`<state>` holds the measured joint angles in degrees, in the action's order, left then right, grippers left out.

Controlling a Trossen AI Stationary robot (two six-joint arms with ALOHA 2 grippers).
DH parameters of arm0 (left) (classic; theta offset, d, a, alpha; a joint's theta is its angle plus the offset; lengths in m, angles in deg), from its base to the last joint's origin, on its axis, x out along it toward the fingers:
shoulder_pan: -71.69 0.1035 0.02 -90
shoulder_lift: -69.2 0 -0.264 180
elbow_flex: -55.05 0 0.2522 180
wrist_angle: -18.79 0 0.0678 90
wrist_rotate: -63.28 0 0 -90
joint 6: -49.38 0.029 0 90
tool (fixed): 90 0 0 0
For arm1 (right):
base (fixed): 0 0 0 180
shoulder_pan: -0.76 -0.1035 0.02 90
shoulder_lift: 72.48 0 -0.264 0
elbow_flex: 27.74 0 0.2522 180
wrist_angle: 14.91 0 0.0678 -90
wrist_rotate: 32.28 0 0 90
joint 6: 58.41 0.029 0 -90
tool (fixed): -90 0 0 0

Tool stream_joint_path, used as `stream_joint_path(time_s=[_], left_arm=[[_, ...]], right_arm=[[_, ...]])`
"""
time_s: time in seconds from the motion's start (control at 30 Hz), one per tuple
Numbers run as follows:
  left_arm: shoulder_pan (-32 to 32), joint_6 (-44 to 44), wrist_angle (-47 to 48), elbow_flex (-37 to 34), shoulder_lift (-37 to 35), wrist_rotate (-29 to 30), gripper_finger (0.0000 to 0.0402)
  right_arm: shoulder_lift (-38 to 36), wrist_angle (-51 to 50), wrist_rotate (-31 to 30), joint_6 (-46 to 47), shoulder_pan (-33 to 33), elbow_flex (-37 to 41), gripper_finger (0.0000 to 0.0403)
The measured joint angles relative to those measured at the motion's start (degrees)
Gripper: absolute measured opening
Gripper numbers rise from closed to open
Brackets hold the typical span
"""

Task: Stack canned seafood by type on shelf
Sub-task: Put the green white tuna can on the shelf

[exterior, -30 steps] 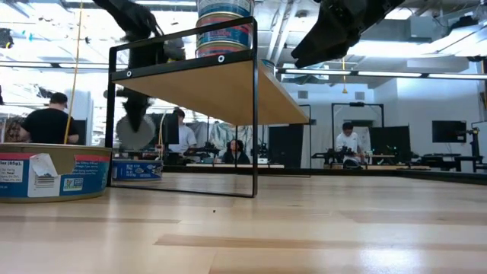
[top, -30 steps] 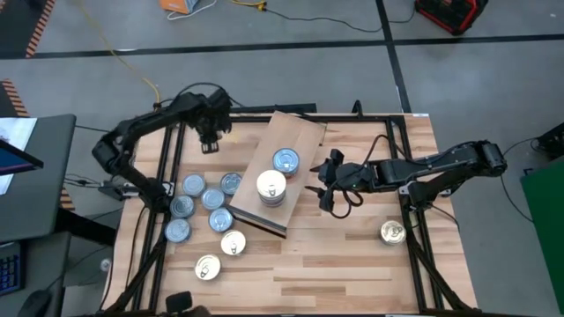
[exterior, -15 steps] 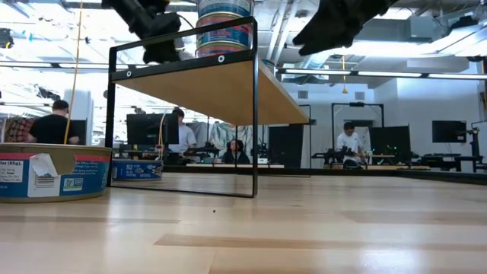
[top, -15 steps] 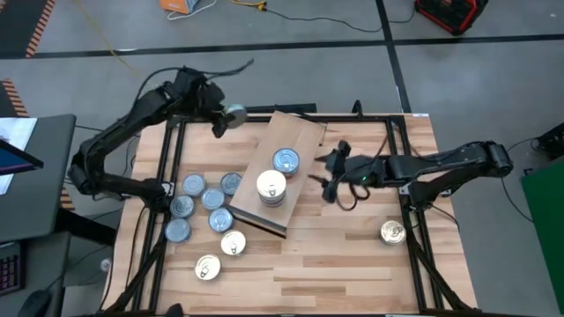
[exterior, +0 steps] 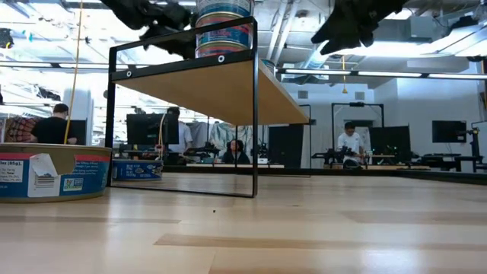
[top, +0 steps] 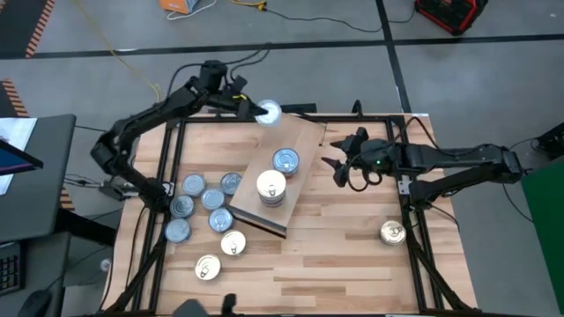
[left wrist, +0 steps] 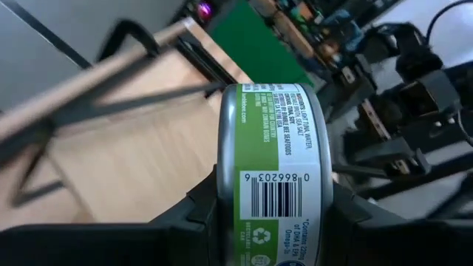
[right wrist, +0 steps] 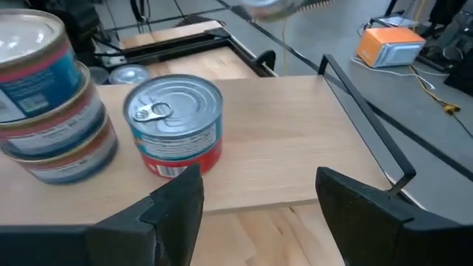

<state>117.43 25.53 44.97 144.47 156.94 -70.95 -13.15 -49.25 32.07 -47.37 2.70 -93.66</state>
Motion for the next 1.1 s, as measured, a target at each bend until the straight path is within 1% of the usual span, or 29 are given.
stream_joint_path(time_s=[0.27, 0.63, 0.73, 0.87, 1.1], left_arm=[[-1.34, 0.46, -0.27, 0.00, 6.20, -2.02, 0.0129], [-6.72, -0.48, -0.41, -0.02, 5.90, -2.50, 0.0131], [-8.08, -0.01, -0.54, -0.02, 5.90, -0.93, 0.0133], [-8.40, 0.27, -0.78, -0.02, 5.89, 0.73, 0.0134], [-9.62, -0.60, -4.87, -0.02, 5.90, 4.04, 0.0134]], right_arm=[[-0.55, 0.03, 0.01, -0.36, 1.66, 0.00, 0.0285], [-0.39, 0.02, 0.04, -0.12, 1.61, 0.00, 0.0285], [-0.37, 0.02, 0.03, 0.02, 1.17, 0.00, 0.0285], [-0.37, 0.02, 0.06, 0.52, 0.52, 0.00, 0.0285], [-0.37, 0.02, 0.06, 0.58, -0.02, 0.00, 0.0285]])
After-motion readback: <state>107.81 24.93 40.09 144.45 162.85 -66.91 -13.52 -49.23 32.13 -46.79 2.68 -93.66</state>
